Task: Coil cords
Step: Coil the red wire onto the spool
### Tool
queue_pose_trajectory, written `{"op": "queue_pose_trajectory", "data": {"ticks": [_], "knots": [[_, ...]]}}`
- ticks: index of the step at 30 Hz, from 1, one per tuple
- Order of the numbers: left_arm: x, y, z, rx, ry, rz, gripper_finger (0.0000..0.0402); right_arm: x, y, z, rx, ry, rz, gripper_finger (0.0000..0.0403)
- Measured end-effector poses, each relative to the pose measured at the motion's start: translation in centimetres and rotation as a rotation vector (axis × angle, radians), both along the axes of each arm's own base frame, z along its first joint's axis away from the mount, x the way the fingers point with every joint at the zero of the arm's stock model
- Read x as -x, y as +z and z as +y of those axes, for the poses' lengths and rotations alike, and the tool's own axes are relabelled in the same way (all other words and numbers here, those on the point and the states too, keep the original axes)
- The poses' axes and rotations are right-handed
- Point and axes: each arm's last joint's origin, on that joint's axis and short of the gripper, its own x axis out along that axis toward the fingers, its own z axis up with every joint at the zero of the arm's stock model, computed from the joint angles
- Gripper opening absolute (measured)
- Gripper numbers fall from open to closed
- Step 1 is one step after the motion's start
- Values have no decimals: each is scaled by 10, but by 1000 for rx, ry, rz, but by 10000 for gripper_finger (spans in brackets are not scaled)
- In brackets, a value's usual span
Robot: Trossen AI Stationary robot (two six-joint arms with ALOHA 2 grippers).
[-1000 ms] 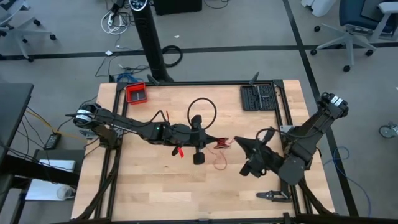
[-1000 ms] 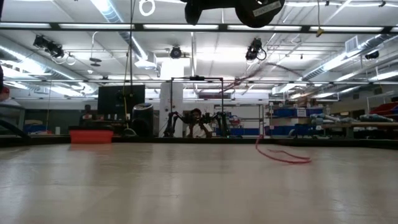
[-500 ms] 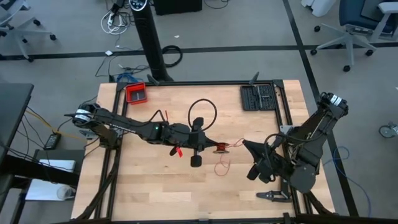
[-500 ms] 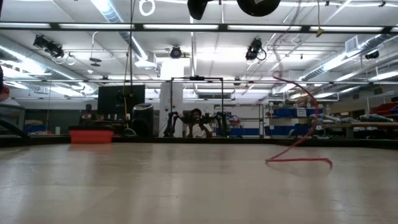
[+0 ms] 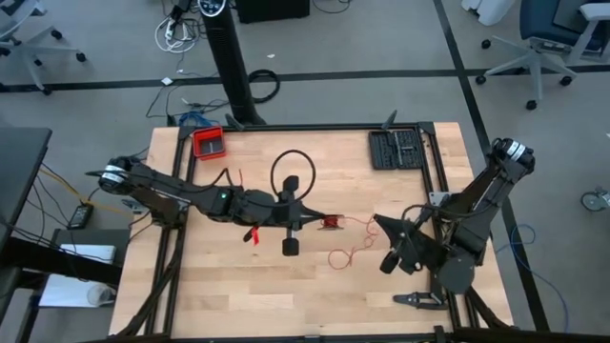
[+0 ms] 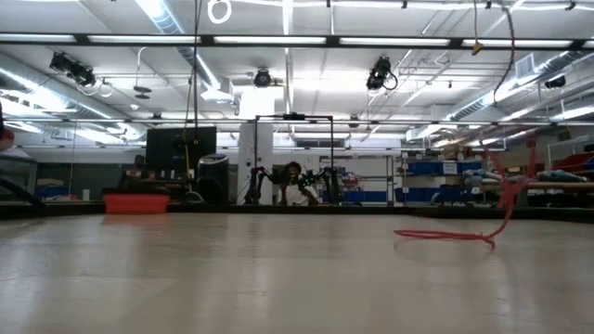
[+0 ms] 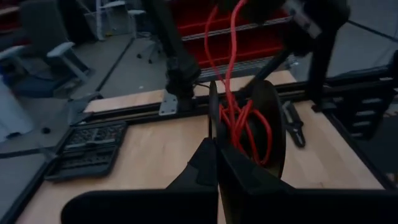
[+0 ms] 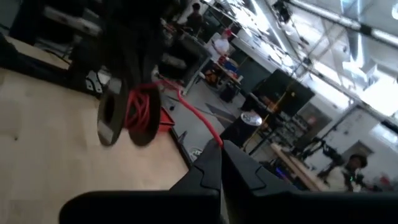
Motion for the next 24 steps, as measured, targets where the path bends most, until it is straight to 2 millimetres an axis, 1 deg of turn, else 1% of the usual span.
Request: {"op": "queue_pose_trajectory", "data": {"ticks": [4,10,14,19,24], "knots": [[3,4,-3,-42,96,-25,2,-1,-21,-12,-32,-34,-27,0],[7,9,-10,-124,245,-75,2,-8,-51,-29,-61,-95,-49,0],[8,16,-15,-160,281,-132,2,-15,-64,-42,-70,-136,-46,0],[9,26,-21,-151,271,-224,2,-31,-69,-61,-147,-120,-12,0],[8,30,-20,-120,283,-273,2,-45,-65,-72,-229,-62,-12,0]]}}
